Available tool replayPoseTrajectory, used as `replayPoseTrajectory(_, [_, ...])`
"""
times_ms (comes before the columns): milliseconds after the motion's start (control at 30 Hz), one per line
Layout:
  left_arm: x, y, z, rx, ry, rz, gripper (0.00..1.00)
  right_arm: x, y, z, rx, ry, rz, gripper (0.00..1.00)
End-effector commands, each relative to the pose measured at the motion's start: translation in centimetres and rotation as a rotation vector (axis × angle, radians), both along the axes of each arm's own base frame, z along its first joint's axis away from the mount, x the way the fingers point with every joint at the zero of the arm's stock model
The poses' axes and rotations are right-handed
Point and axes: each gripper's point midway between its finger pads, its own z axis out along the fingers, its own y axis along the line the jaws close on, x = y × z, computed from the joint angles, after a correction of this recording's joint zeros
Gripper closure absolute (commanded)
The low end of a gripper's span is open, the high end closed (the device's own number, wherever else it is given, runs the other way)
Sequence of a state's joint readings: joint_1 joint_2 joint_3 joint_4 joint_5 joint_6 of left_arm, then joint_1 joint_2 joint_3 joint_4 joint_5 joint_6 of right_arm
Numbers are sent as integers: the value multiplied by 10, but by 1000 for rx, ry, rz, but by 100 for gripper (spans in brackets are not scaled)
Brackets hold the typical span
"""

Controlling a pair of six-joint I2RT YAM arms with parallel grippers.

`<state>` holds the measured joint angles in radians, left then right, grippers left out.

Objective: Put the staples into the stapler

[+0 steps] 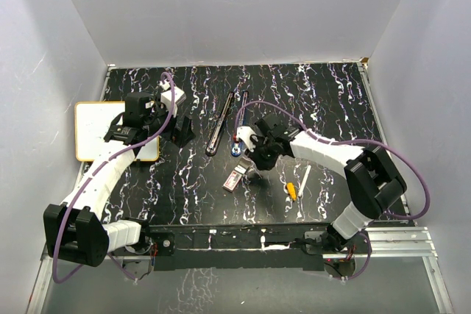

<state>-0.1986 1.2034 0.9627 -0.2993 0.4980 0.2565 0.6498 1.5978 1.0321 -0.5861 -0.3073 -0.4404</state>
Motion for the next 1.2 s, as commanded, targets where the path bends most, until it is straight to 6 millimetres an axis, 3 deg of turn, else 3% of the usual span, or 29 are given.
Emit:
replayPoseTrajectory(0, [-1, -3, 4, -20, -2, -14, 3, 19, 5, 16, 40, -160, -4, 87])
replayPoseTrajectory(433, [-1, -3, 0, -14, 0, -12, 3, 9, -4, 2, -37, -356, 19, 85])
replayPoseTrajectory(667, [-2, -2, 0, -10, -4, -11, 3, 1, -4, -10, -68, -370, 40, 83])
replayPoseTrajectory(900, [-2, -1, 0, -8, -6, -11, 3, -1, 0, 4, -20, -389, 39, 75])
replayPoseTrajectory(1167, [-3, -1, 0, -7, -8, -12, 3, -9, 3, 8, 26, -354, 41, 56])
